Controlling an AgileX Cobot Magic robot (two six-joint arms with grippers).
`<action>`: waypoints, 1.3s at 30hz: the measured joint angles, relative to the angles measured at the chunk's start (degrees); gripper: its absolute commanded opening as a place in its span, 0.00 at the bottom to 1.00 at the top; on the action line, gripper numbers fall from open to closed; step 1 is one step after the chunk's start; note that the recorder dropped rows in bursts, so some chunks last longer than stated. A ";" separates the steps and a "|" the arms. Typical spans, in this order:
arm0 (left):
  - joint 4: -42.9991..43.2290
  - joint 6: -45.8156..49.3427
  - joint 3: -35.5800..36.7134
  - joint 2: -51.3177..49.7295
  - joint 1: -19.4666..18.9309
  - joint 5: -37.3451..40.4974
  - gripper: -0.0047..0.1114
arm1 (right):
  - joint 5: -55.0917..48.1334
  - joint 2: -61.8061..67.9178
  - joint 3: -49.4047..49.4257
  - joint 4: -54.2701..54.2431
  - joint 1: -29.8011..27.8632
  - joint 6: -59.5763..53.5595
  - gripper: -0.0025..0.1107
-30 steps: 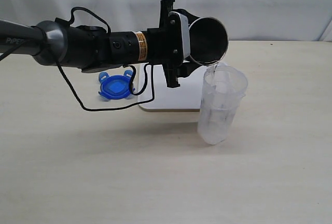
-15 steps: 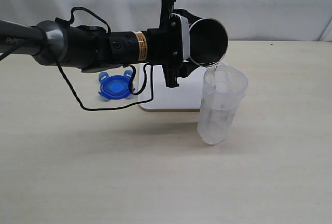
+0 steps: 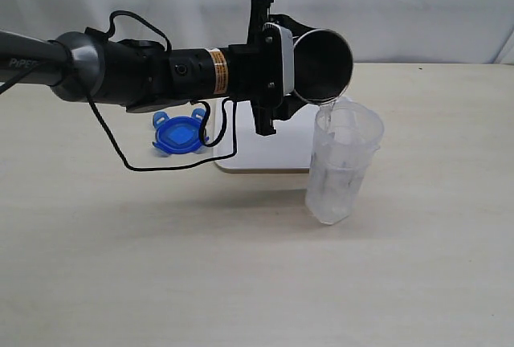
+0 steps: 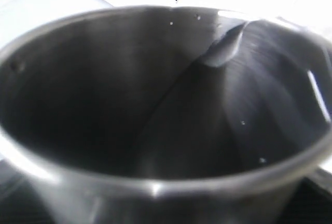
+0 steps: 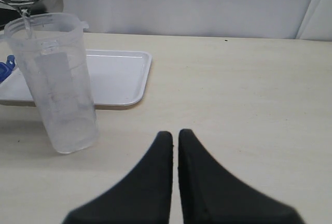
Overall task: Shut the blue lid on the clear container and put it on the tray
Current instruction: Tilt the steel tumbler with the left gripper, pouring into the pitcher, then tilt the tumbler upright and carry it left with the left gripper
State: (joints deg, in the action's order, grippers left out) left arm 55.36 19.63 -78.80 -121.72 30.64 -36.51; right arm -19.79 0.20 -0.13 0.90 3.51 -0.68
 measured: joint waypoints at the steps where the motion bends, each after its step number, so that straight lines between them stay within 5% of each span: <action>1: 0.00 0.13 0.00 0.00 0.00 0.00 0.04 | 0.00 0.00 0.00 0.00 0.00 0.00 0.06; 21: 0.00 0.54 0.00 0.00 0.00 0.00 0.04 | 0.00 0.00 0.00 0.00 0.00 0.00 0.06; 39: -0.13 -22.92 0.00 0.00 0.00 0.00 0.04 | 0.00 0.00 0.00 0.00 0.00 0.00 0.06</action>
State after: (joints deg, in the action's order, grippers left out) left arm 55.22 -3.30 -78.80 -121.72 30.64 -36.51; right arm -19.79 0.20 -0.13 0.90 3.51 -0.68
